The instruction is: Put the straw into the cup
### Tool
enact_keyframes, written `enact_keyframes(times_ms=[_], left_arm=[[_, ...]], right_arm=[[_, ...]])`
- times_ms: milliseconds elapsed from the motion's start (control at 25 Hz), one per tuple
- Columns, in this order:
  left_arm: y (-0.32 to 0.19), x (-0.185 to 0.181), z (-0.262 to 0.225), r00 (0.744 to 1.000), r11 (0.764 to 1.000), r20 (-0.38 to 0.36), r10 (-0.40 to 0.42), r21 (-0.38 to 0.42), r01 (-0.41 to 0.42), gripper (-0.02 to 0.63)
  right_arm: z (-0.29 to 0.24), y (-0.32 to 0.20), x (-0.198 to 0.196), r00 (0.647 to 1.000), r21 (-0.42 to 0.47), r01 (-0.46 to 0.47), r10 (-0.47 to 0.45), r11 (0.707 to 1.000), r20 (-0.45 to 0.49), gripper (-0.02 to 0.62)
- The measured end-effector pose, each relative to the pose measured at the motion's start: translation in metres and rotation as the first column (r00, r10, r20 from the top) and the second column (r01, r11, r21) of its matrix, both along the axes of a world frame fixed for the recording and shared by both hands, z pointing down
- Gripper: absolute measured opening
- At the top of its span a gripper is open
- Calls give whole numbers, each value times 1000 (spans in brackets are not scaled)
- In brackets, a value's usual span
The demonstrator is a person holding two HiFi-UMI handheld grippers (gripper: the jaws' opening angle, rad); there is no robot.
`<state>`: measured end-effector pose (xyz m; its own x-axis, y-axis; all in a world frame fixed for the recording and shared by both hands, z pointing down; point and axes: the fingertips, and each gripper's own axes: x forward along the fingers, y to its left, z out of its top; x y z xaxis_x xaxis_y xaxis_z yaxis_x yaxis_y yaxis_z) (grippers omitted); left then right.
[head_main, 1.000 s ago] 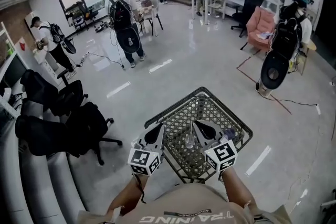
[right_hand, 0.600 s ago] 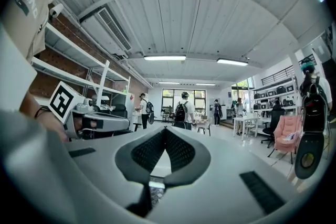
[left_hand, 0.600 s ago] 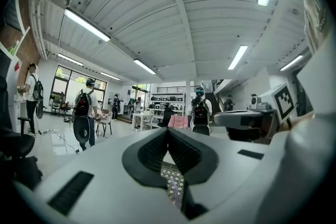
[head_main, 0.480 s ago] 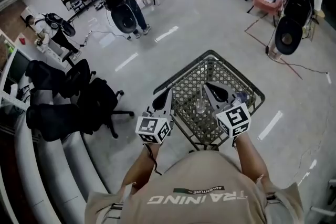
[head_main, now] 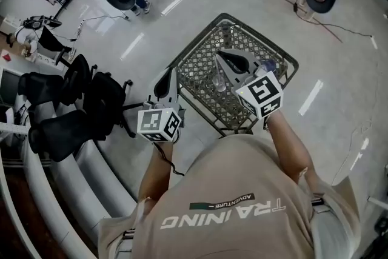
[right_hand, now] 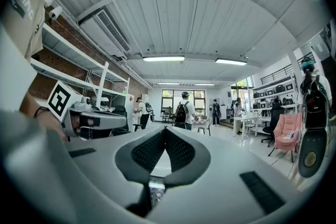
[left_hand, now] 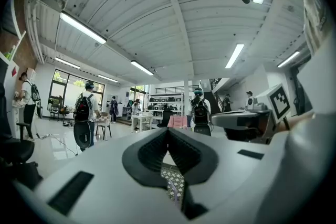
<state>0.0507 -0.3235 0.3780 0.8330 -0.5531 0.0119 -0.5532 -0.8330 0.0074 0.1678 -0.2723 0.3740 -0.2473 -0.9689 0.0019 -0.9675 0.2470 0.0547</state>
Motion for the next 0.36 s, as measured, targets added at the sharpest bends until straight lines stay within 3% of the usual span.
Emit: enact_keyframes(times_ms=[360], left_arm=[[-7, 1, 15, 1000, 999, 7, -29, -17, 29, 15]], right_arm=[[15, -4, 8, 1000, -21, 20, -20, 1000, 0, 15]])
